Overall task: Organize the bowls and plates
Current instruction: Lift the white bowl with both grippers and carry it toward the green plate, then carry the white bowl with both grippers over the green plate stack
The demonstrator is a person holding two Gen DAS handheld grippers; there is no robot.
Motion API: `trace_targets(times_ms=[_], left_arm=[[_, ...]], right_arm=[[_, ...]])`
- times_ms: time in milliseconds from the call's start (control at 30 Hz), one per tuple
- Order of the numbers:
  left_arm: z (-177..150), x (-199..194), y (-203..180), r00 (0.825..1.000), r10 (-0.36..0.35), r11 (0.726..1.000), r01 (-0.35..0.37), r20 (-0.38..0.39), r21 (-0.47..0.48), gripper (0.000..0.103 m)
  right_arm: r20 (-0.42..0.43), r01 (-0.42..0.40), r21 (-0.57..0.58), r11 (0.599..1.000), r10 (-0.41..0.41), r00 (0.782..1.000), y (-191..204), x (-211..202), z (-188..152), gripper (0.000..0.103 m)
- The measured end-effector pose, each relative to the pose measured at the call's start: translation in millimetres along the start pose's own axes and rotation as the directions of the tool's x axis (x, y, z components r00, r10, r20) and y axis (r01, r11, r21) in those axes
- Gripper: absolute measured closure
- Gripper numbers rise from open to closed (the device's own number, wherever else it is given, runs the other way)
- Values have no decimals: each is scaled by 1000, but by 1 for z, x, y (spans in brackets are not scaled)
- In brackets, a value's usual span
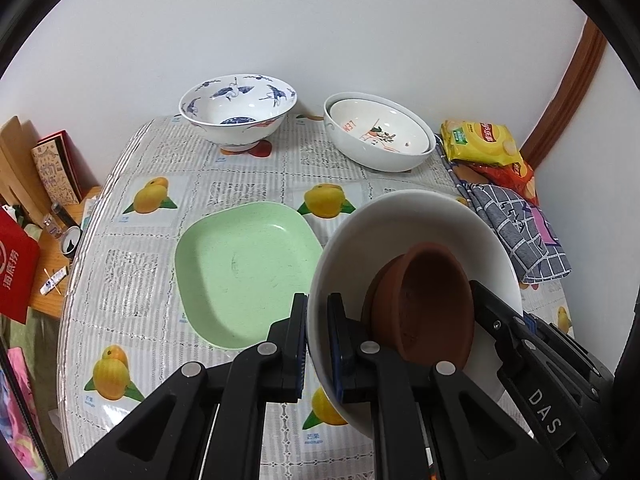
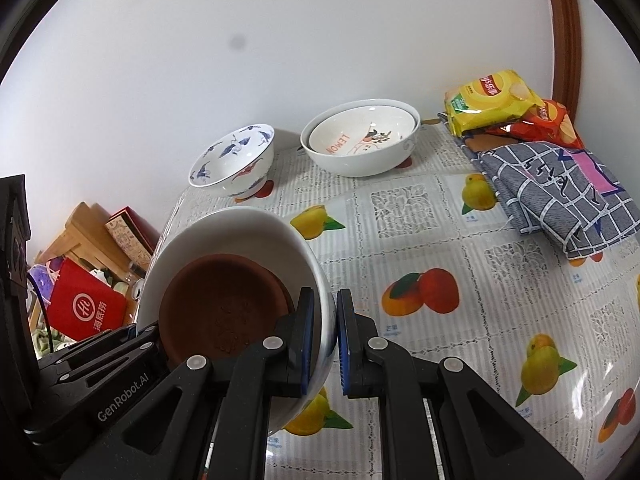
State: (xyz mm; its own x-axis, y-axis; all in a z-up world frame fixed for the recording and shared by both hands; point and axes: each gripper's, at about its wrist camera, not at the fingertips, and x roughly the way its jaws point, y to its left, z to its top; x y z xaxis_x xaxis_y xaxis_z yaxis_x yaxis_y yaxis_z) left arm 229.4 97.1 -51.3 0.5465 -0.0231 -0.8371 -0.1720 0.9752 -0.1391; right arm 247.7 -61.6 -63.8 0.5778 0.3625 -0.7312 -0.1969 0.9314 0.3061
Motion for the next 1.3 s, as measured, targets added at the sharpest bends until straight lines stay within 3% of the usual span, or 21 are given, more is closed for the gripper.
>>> trace_targets(times_ms=[1300], left_arm=[[19, 23, 50, 999, 38, 996, -39, -14, -74, 93]], right_arm=[[-45, -47, -52, 998, 45, 998, 36, 48, 12, 92]])
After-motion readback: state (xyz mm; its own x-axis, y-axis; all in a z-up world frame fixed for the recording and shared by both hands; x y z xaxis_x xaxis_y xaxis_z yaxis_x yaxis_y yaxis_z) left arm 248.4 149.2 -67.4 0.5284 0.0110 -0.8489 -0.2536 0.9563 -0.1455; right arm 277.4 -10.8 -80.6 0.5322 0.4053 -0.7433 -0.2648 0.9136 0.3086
